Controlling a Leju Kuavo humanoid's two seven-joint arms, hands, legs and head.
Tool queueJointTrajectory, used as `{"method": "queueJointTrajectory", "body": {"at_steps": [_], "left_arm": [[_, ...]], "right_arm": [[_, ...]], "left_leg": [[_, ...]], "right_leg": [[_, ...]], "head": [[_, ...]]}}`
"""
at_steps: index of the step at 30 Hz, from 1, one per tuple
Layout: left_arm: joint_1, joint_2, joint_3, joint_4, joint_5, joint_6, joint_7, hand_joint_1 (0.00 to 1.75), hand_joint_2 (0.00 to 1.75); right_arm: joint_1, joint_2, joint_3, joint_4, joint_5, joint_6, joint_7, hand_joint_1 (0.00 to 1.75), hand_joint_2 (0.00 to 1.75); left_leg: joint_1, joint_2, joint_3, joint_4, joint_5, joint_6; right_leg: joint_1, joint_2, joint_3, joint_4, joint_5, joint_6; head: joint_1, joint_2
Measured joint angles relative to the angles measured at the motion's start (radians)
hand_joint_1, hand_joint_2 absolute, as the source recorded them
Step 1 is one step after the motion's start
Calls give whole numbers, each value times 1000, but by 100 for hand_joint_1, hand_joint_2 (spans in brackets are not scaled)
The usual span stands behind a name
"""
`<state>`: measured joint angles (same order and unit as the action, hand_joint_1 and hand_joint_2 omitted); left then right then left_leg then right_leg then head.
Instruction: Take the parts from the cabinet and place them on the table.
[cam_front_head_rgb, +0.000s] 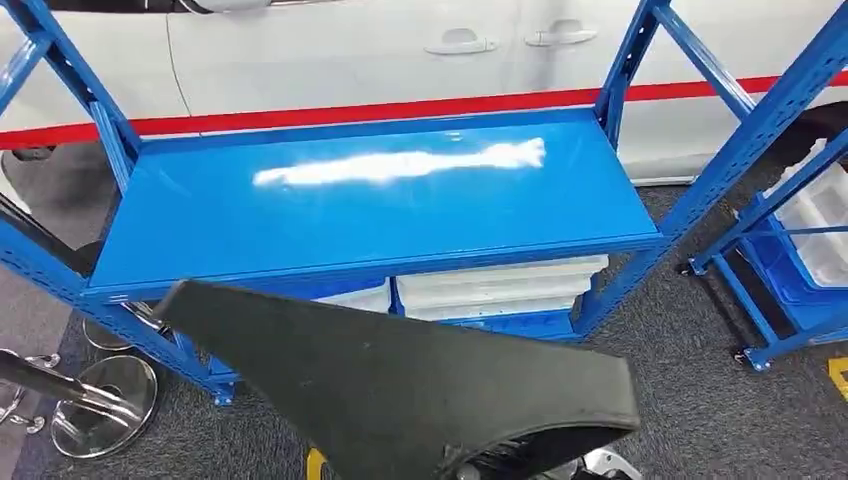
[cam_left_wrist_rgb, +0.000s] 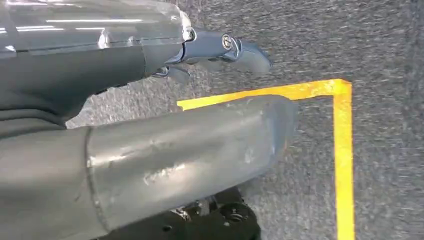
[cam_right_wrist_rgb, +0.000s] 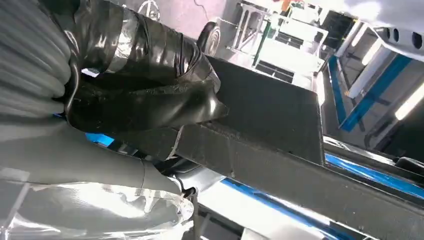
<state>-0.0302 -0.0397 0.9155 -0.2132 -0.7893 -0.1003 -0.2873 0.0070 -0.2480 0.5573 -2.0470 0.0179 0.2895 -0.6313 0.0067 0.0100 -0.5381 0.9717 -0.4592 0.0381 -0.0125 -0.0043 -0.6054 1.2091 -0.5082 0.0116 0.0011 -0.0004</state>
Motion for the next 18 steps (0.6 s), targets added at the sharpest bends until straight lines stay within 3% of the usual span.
{"method": "queueJointTrajectory", "body": {"at_steps": [1, 2, 3, 6, 7, 8, 9, 10, 11, 12, 13, 14, 15, 16, 18], "left_arm": [[0, 1, -1, 0, -2, 0, -2, 0, 0], [0, 1, -1, 0, -2, -1, -6, 0, 0], [-1, 2, -2, 0, -2, -2, -8, 0, 0], [-1, 8, -2, 0, -3, -2, -16, 0, 0], [-1, 11, -2, 0, -3, -2, -18, 0, 0], [0, 11, -2, 0, -5, -3, -18, 0, 0], [0, 12, -2, 0, -4, -3, -18, 0, 0], [0, 13, -2, 0, -4, -4, -19, 0, 0], [0, 15, -2, 0, -5, -5, -19, 0, 0], [0, 15, -2, 0, -5, -5, -19, 0, 0], [1, 15, -2, 0, -5, -5, -19, 0, 0], [1, 15, -2, 0, -5, -5, -19, 0, 0], [1, 15, -2, 0, -5, -5, -19, 0, 0], [0, 16, -2, 0, -5, -5, -19, 0, 0], [-3, 20, -2, 0, -5, -5, -19, 0, 0]], "right_arm": [[0, 0, 0, 0, 0, -2, 0, 175, 175], [-1, 0, 0, -3, 0, -2, -1, 175, 175], [-2, 0, 1, -8, 0, -2, -2, 175, 175], [-8, 0, 7, -9, 0, -3, -8, 175, 175], [-8, 0, 8, -9, 0, -2, -8, 175, 175], [-9, 1, 10, -9, -1, -2, -10, 175, 175], [-10, 2, 11, -9, -5, -2, -11, 175, 175], [-10, 2, 13, -9, -9, -2, -13, 175, 175], [-10, 2, 14, -9, -11, -2, -13, 175, 175], [-10, 2, 16, -9, -12, -2, -14, 175, 175], [-10, 2, 16, -8, -12, -2, -14, 175, 175], [-10, 2, 17, -8, -12, -2, -14, 175, 175], [-10, 2, 17, -8, -13, -2, -14, 175, 175], [-10, 2, 18, -8, -13, -2, -14, 175, 175], [-11, 3, 18, -9, -13, -2, -15, 175, 175]], "left_leg": [[-1, -1, -5, 2, 4, -3], [-3, -1, -9, 3, 8, -8], [-5, -2, -11, 7, 15, -14], [1, -2, -20, 6, 34, -35], [0, -4, -26, 15, 15, -40], [2, -5, -40, 37, -25, -45], [4, -6, -61, 96, -85, -47], [5, -6, -83, 168, -139, -52], [5, -6, -103, 245, -178, -55], [5, -6, -113, 303, -185, -57], [5, -6, -104, 318, -158, -57], [5, -6, -80, 297, -117, -55], [5, -6, -38, 241, -72, -51], [4, -6, 16, 163, -47, -44], [-5, -6, 134, -22, -79, -28]], "right_leg": [[2, 1, 64, -94, 20, -10], [8, 3, 118, -178, -2, -19], [9, 2, 144, -230, -13, -20], [16, 3, 134, -233, -4, -27], [2, -5, 129, -246, 5, -35], [4, -6, 118, -246, 15, -43], [4, -7, 104, -243, 23, -50], [6, -8, 91, -241, 31, -51], [8, -8, 76, -237, 41, -51], [9, -10, 58, -230, 48, -51], [10, -11, 41, -223, 56, -50], [10, -11, 25, -216, 63, -50], [11, -10, 9, -209, 70, -48], [12, -10, -2, -207, 78, -47], [17, -10, -10, -205, 94, -39]], "head": [[0, 0], [0, 0], [0, 0], [0, 0], [0, 0], [0, 0], [0, 0], [0, 0], [0, 0], [0, 0], [0, 0], [0, 0], [0, 0], [-1, 0], [0, 0]]}}
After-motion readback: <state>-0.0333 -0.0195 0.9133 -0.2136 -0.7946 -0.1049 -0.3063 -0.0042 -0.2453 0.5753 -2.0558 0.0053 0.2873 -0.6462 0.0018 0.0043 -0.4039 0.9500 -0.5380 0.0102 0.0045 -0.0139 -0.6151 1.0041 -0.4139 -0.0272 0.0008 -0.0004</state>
